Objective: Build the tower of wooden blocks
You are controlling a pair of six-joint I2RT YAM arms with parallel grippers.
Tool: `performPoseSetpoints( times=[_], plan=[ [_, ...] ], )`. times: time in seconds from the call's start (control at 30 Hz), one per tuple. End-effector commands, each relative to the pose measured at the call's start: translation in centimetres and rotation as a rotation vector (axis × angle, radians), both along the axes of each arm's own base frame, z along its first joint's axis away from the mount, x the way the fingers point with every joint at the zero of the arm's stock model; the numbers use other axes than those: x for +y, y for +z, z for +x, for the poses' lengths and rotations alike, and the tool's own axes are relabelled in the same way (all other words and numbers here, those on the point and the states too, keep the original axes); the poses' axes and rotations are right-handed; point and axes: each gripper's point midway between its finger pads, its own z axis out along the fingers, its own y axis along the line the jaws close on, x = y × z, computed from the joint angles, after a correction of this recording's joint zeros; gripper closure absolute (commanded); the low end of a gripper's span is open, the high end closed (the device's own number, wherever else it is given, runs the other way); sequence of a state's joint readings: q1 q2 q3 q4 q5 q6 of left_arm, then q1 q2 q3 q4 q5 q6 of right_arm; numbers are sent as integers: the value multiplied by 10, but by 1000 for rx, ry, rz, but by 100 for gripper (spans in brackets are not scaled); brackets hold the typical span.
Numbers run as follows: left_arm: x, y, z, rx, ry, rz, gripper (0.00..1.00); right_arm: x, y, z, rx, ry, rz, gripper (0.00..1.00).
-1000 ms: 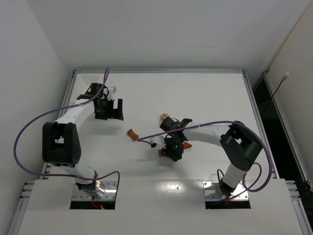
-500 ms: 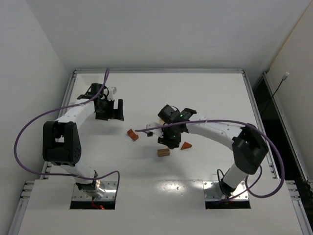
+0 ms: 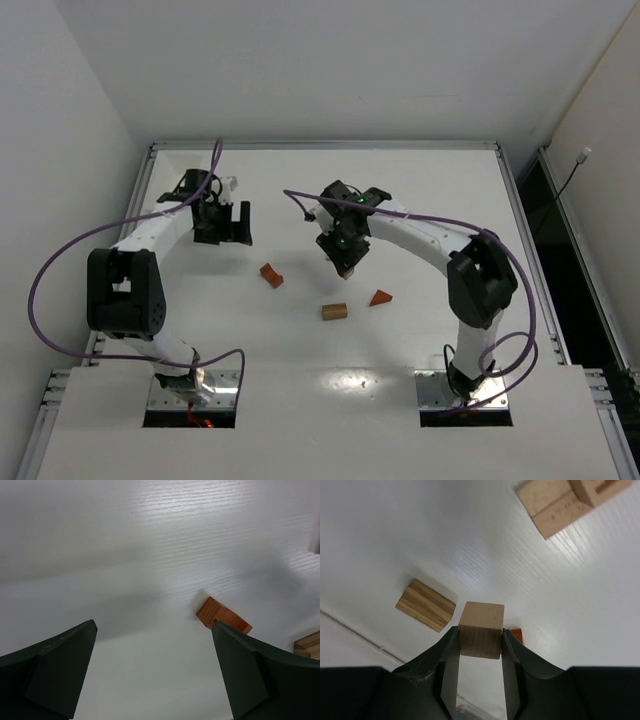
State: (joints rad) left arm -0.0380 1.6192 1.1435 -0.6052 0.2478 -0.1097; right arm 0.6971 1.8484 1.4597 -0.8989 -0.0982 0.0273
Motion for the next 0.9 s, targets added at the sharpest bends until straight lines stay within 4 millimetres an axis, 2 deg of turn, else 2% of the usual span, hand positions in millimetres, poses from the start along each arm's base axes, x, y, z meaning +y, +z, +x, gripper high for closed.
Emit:
performPoseSetpoints(
  times=[0.0, 0.07, 0.1, 0.2, 0.27, 0.37, 0.6, 0.83, 0.87],
  plan=[
    [9, 18, 1, -61, 41, 17, 1, 5, 14, 29, -94, -351, -43, 100],
    [9, 14, -2, -50, 41, 17, 1, 5, 17, 42, -107, -441, -38, 100],
    [9, 14, -2, -50, 41, 17, 1, 11, 22, 51, -115, -502, -20, 100],
    [9, 11, -5, -39, 48, 14, 1, 15, 36, 63, -151, -621, 17, 100],
    [9, 11, -2, -39, 48, 14, 1, 20, 56, 76, -184, -743, 92, 100],
    [7, 9, 0, -38, 44, 6, 1, 20, 59, 78, -134, -886, 136, 100],
    [6, 6, 2, -27, 39, -2, 1, 30, 43, 78, -54, -1000, 194, 100],
    [4, 4, 1, -27, 35, -10, 1, 31, 7, 64, -25, -938, 167, 100],
    [4, 4, 1, -27, 35, -10, 1, 31, 7, 64, -29, -924, 163, 100]
  ],
)
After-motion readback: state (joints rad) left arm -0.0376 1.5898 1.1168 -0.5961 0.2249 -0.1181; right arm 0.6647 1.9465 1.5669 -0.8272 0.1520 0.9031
